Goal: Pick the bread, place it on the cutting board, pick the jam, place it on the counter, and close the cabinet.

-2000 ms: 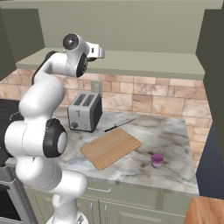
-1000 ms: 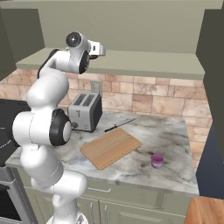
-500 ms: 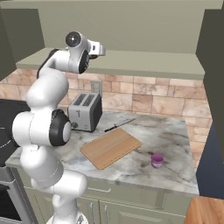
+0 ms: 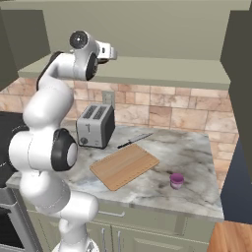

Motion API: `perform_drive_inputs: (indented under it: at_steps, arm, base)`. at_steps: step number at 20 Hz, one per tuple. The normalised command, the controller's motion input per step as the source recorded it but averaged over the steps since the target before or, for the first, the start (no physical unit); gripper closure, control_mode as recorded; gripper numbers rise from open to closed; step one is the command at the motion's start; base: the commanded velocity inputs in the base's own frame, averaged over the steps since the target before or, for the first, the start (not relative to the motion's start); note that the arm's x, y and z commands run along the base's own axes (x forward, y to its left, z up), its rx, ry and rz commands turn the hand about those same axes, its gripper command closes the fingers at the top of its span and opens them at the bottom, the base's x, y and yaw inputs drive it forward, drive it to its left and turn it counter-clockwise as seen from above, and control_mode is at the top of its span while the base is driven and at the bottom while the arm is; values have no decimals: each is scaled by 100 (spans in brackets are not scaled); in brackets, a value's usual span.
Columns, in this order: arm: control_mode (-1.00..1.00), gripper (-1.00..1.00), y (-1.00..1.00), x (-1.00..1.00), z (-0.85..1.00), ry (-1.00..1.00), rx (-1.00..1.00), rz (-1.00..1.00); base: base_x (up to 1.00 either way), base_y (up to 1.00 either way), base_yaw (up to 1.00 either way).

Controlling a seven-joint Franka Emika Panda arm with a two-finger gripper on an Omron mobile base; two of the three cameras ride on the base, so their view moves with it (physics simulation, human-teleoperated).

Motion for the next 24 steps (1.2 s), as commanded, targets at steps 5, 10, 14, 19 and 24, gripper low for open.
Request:
perform_drive_inputs:
  at_steps: [5, 10, 14, 19, 24]
  arm:
    - [-100, 100, 0, -38, 8, 0, 0, 0]
    - [-100, 100, 0, -37, 8, 0, 0, 0]
    - [-100, 100, -3, -55, 1, 0, 1, 0]
    - [-100, 100, -5, -57, 0, 0, 1, 0]
    - [-100, 100, -9, -63, 0, 0, 0, 0]
  base:
    - [0, 0, 0]
    - [0, 0, 0]
    - [0, 0, 0]
    - [0, 0, 0]
    - [0, 0, 0]
